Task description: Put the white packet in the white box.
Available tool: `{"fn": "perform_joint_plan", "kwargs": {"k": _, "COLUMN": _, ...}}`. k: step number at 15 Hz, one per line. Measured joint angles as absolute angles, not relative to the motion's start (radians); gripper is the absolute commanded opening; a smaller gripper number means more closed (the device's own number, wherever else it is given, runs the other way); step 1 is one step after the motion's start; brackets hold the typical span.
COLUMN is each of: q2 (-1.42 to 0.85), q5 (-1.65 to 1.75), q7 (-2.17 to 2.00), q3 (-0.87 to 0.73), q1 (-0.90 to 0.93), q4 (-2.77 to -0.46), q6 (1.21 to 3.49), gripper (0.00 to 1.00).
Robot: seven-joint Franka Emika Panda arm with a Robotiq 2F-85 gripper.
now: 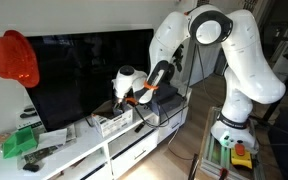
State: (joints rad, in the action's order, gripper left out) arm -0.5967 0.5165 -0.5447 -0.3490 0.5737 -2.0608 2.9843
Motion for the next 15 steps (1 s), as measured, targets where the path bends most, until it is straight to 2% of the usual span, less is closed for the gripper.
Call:
{"fn": "perform_joint_plan", "kwargs": {"k": 5, "q2": -0.595, "q5": 0.488, "q7": -0.574, "q3": -0.337, "q1": 0.565, "q4": -2.043, "q6": 3.034, "gripper": 0.96}}
{"fn": "perform_joint_plan", "kwargs": {"k": 6, "q2": -0.595, "q5": 0.484, "q7": -0.581, "q3": -0.334, "q1": 0.565, "q4": -2.037, "q6": 3.046, "gripper": 0.99}}
{"fn": "perform_joint_plan", "kwargs": {"k": 15, "q2": -0.567, "q5": 0.474, "q7": -0.595, "q3": -0.288, "q1": 0.556, "q4": -2.024, "q6": 3.075, "gripper": 1.0}}
